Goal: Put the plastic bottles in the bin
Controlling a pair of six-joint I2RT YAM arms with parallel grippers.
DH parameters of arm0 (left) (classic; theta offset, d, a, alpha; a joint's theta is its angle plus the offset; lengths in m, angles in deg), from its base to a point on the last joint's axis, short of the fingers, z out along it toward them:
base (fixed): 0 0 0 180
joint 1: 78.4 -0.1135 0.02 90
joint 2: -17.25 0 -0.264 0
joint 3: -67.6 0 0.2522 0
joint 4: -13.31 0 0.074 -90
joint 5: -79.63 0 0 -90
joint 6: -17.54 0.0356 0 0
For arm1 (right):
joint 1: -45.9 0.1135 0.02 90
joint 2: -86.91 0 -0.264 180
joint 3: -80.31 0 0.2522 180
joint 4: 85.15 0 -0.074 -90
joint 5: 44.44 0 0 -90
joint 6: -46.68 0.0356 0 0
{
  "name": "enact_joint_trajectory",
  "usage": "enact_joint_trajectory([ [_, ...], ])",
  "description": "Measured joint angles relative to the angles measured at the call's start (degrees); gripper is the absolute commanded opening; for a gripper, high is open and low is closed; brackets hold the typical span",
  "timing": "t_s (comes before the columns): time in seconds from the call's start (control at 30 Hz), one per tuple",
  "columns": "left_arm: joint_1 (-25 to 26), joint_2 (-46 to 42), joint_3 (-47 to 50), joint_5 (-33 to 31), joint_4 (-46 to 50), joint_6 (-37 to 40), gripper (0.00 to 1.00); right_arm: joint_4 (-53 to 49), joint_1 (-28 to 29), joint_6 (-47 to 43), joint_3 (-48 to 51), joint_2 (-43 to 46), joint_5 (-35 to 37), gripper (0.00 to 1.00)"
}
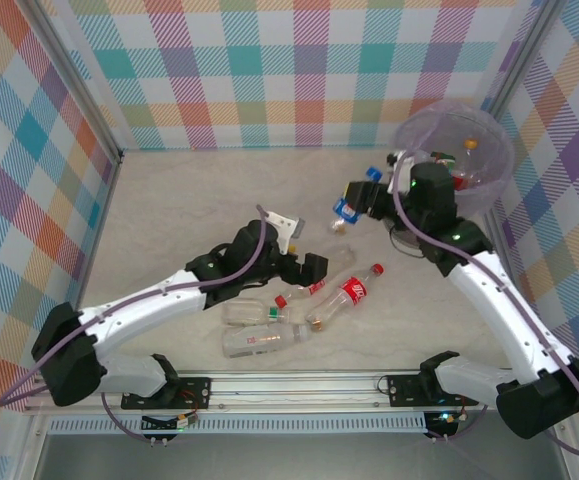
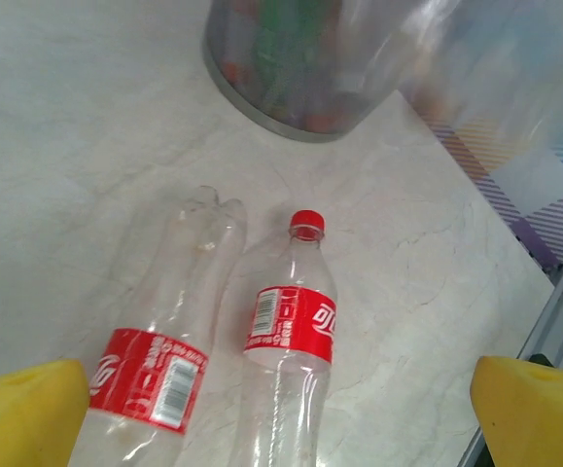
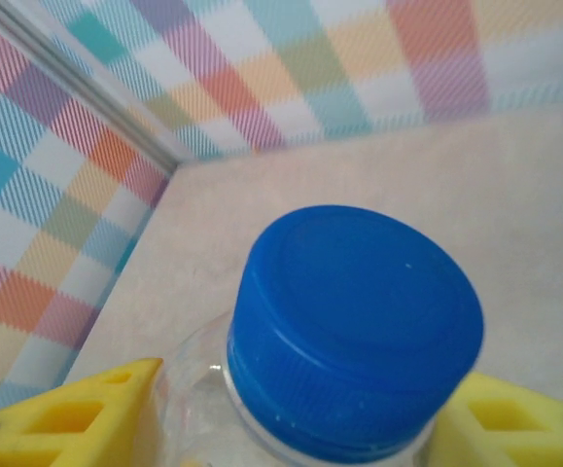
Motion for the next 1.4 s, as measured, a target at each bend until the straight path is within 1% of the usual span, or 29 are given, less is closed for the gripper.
enact_joint_trajectory([
  [0.13, -0.26, -3.8, 0.2, -5.88, 7.96, -1.66, 1.0, -4.31, -2.25, -7.91, -13.14, -2.19, 7.78, 0.48],
  [0.2, -0.85, -5.09, 0.66, -8.7, 12.83, -3.17, 1.0, -5.22, -4.85, -11.39, -18.36, -4.0, 11.82, 0.47],
  [0.3, -1.81, -7.15, 1.9, -11.78, 19.61, -5.44, 1.0, -5.92, -9.2, -15.39, -23.1, -7.32, 16.85, 0.47],
  [0.4, -3.23, -10.03, 3.23, -13.35, 25.27, -7.65, 1.0, -6.12, -14.38, -17.79, -25.27, -11.69, 19.58, 0.48],
  [0.5, -5.55, -12.83, 4.5, -13.46, 29.35, -9.29, 1.0, -6.51, -19.23, -18.73, -26.1, -16.96, 20.48, 0.48],
  [0.6, -8.09, -14.95, 6.14, -13.25, 32.33, -10.23, 1.0, -7.34, -22.77, -18.71, -26.1, -22.01, 20.57, 0.48],
  [0.73, -8.76, -16.37, 8.04, -13.25, 35.54, -10.58, 1.0, -8.76, -25.62, -18.69, -26.1, -26.73, 20.2, 0.49],
  [0.83, -8.76, -16.55, 8.76, -12.85, 36.76, -10.54, 0.99, -9.46, -26.45, -18.56, -26.1, -28.74, 19.3, 0.54],
  [0.87, -8.76, -16.52, 8.81, -12.83, 36.87, -10.54, 0.99, -9.46, -26.51, -18.47, -26.1, -29.27, 18.97, 0.57],
  [0.97, -8.76, -16.46, 8.81, -12.39, 36.81, -10.32, 1.0, -9.88, -26.53, -18.23, -26.1, -30.49, 17.97, 0.72],
  [1.1, -8.76, -15.54, 8.81, -11.63, 36.76, -8.83, 1.0, -11.21, -26.53, -17.44, -26.1, -31.28, 16.87, 0.87],
  [1.2, -8.76, -14.78, 8.57, -10.47, 36.59, -6.91, 1.0, -13.16, -26.53, -17.11, -27.65, -31.28, 16.02, 0.91],
  [1.3, -8.76, -13.29, 7.04, -9.29, 36.24, -4.83, 1.0, -14.14, -26.53, -17.11, -30.1, -30.95, 15.37, 0.93],
  [1.4, -8.76, -10.88, 4.61, -8.02, 35.26, -3.06, 0.99, -15.08, -26.53, -16.94, -30.32, -28.74, 14.29, 0.93],
])
